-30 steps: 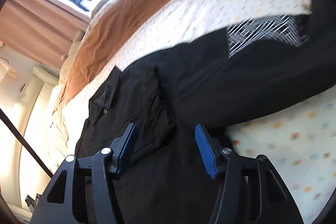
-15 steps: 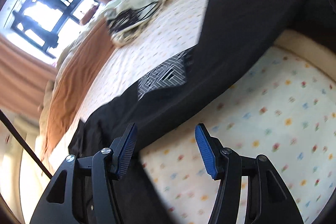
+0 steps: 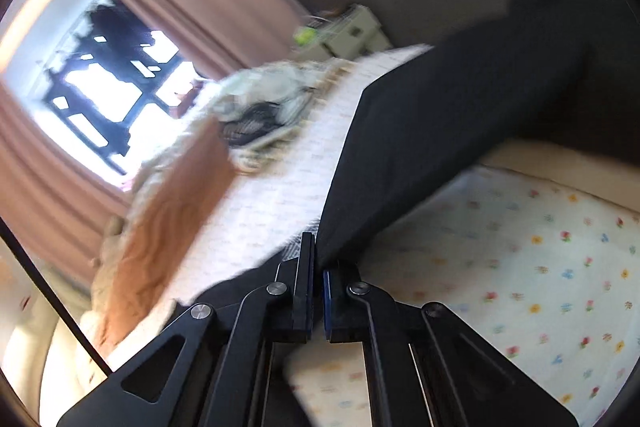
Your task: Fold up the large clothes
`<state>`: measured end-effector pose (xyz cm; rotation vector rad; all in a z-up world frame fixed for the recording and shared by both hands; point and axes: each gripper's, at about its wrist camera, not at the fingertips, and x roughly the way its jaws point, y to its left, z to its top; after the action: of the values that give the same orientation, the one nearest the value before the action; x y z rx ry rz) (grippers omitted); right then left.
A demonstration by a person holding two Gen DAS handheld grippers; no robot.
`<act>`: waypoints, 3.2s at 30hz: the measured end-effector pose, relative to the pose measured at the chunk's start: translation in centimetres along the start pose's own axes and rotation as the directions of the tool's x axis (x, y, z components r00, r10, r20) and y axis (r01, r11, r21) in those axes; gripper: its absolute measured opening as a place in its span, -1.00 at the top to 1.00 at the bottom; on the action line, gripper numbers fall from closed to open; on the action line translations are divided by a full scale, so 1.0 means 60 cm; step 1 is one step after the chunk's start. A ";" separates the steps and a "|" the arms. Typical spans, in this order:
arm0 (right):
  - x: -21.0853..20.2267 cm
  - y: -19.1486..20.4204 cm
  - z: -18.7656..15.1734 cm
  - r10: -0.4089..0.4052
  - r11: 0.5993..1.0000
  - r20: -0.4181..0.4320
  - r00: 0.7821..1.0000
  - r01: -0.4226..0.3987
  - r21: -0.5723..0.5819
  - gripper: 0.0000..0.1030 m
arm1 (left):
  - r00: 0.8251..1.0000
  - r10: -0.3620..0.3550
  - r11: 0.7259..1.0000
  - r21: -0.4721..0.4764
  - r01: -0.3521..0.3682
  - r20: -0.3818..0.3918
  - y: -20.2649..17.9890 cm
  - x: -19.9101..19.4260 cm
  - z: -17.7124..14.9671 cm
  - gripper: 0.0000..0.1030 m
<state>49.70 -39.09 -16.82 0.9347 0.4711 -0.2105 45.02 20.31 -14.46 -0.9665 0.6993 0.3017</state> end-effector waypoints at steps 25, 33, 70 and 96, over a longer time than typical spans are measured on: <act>0.083 0.306 -0.122 0.334 0.916 -0.294 0.895 -0.382 -0.122 1.00 | 1.000 -0.003 0.999 -0.047 0.005 0.027 0.084 -0.052 0.065 -0.66; 0.252 0.278 -0.198 0.213 0.949 -0.626 0.750 -0.310 -0.049 0.77 | 0.998 0.047 0.999 0.006 -0.047 0.031 0.086 -0.018 0.053 -0.66; 0.126 0.199 -0.050 -0.280 0.924 -0.353 0.893 0.151 -0.351 0.43 | 0.997 0.016 0.993 0.117 -0.007 -0.077 0.014 0.033 -0.004 -0.66; 0.146 0.477 -0.278 0.173 0.776 -0.661 0.730 -0.514 -0.365 0.51 | 0.999 -0.033 0.996 -0.081 0.035 0.029 0.108 -0.039 0.077 -0.66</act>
<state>63.10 -8.63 -8.74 0.4989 0.8680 0.5880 41.75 27.88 -15.39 -1.0491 0.6484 0.3157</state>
